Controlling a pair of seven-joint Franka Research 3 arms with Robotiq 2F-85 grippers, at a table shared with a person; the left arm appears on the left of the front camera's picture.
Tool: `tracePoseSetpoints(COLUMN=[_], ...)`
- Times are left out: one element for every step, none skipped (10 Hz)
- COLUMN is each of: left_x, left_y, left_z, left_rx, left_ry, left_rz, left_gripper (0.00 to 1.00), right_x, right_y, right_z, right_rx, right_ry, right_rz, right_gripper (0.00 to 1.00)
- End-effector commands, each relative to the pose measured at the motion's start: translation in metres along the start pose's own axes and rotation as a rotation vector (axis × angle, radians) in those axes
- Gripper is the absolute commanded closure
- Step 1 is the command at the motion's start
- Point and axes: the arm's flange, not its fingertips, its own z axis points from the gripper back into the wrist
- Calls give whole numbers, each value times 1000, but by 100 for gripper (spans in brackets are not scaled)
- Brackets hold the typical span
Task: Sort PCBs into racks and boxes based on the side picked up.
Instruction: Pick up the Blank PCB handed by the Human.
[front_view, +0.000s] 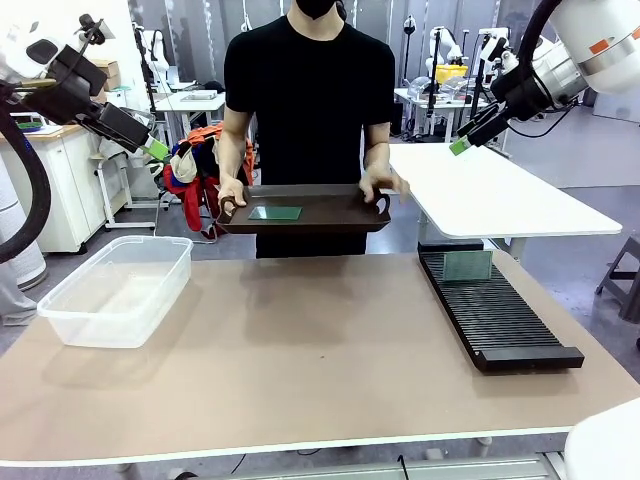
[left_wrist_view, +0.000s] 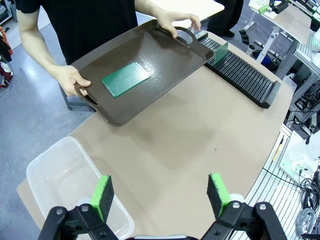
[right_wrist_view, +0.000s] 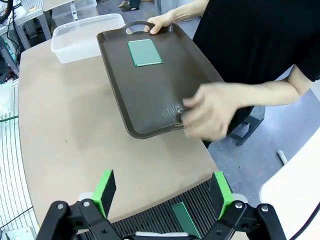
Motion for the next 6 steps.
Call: tracePoseSetpoints(left_x=[-2,-2,-2,-2,-2,-2], left_y=[1,1,1,1,1,1], left_z=[0,0,0,0,0,0], left_rx=[-11,-11,-11,-11,-11,-11], left_ry=[2,2,2,2,2,2], left_rz=[3,3,3,3,3,3], left_gripper=[0,0,0,0,0,0], right_x=[1,1,1,1,1,1], right_y=[0,0,0,0,0,0], right_z=[-3,-3,-3,-3,-3,-3], right_rx=[0,0,0,0,0,0], right_ry=[7,7,7,7,7,7], right_rz=[1,1,1,1,1,1], right_gripper=[0,0,0,0,0,0])
